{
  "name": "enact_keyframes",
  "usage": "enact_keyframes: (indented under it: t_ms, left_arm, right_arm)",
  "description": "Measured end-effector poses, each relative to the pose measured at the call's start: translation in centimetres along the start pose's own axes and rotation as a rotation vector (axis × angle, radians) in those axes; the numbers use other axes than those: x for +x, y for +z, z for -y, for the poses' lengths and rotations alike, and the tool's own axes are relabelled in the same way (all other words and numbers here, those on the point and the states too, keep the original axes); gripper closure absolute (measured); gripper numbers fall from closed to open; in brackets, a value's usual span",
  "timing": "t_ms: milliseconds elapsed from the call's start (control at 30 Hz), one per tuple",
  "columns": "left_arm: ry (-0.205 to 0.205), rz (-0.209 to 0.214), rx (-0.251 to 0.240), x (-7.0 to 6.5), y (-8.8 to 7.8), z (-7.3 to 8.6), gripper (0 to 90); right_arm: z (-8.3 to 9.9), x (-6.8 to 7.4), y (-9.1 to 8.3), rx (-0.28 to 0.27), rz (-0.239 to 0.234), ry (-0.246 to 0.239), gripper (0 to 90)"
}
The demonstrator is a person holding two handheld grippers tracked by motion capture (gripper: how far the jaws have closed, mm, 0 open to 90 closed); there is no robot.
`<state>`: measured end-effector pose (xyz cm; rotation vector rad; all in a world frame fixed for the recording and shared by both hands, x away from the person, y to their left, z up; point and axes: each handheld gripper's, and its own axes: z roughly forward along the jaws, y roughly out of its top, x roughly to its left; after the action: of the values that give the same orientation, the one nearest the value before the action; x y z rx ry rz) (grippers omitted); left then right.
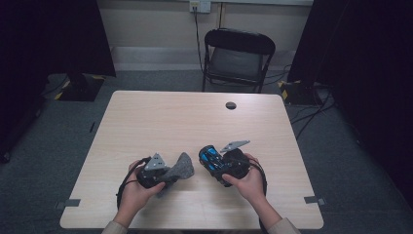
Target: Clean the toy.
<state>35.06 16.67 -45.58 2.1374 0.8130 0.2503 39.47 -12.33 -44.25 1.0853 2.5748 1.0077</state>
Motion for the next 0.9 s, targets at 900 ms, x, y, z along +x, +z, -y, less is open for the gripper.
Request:
enact_keyframes:
  t_ms: [900]
  left_arm:
    - [-0.049,0.082,-0.056,-1.8,5.0,-3.7,70.0]
  right_arm:
    - [-2.9,0.6,-2.2,-0.052,-0.019,-0.009,26.3]
